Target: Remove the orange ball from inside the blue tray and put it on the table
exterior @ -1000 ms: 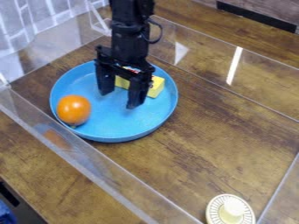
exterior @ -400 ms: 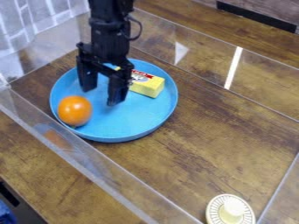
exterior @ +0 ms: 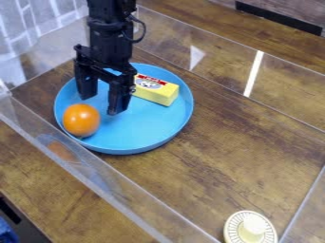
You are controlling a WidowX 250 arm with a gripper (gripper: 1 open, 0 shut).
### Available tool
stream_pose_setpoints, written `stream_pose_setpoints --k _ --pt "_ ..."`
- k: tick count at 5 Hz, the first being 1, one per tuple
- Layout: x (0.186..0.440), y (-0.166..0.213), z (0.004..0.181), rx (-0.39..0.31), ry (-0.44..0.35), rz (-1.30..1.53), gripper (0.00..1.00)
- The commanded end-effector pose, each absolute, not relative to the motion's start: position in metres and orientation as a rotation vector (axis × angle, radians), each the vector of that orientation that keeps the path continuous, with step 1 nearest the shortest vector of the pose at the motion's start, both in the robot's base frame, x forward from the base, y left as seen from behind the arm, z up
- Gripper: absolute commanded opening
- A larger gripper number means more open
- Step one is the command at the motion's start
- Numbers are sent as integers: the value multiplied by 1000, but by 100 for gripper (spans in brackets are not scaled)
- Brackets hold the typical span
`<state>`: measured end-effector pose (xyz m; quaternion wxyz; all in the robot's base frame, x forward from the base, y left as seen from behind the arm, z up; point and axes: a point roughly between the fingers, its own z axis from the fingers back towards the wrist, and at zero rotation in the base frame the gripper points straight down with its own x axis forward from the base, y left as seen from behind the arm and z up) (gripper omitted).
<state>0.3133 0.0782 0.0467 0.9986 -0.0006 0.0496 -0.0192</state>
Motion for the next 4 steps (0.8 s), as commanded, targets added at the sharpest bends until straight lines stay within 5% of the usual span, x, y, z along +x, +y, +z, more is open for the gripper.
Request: stream_pose_setpoints --k 1,4 --pt "314 88 72 19 19 -25 100" --pt "304 92 67 14 22 -48 100"
